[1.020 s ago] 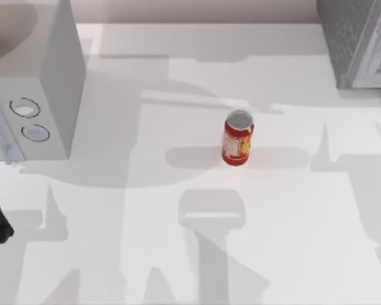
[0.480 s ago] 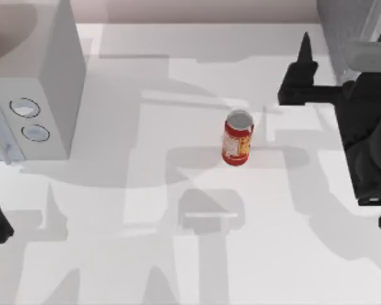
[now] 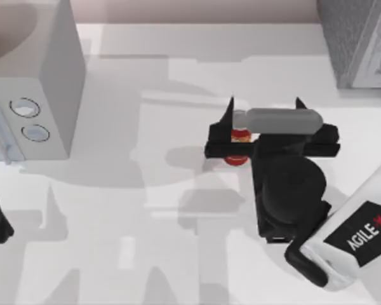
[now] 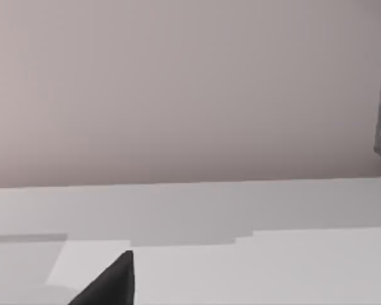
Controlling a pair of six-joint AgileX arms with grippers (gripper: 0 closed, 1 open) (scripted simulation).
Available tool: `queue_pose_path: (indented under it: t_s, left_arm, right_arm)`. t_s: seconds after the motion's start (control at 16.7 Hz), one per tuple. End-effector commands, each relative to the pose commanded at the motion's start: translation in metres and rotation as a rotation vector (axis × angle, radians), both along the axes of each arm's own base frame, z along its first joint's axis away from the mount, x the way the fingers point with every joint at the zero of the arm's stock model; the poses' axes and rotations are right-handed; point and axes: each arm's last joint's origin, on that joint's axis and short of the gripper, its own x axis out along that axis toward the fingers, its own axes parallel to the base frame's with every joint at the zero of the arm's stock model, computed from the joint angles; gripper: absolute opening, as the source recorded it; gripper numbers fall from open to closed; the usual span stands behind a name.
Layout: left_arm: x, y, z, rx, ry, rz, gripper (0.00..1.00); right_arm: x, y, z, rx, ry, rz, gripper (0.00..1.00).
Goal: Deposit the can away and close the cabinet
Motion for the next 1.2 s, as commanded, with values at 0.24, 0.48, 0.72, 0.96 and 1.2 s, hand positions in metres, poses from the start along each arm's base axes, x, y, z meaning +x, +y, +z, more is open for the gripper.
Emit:
queue_pose_path:
  t_s: [0.24,0.48,0.72,0.96,1.2]
  left_arm:
    - [0.000,0.000,0.000,0.000,0.000,0.000,1.00]
    - [0.000,0.000,0.000,0.000,0.000,0.000,1.00]
    - [0.000,0.000,0.000,0.000,0.000,0.000,1.00]
    - [0.000,0.000,0.000,0.000,0.000,0.000,1.00]
    - [0.000,0.000,0.000,0.000,0.000,0.000,1.00]
  right_arm:
    - [-0.010,0.019,-0.045,-0.021,0.020,-0.009,1.00]
    - [-0.018,0.028,-0.074,-0.034,0.027,-0.014,1.00]
    - [-0.021,0.030,-0.087,-0.039,0.027,-0.016,1.00]
    - [-0.021,0.031,-0.087,-0.040,0.027,-0.016,1.00]
    - [-0.015,0.030,-0.087,-0.040,0.028,-0.018,1.00]
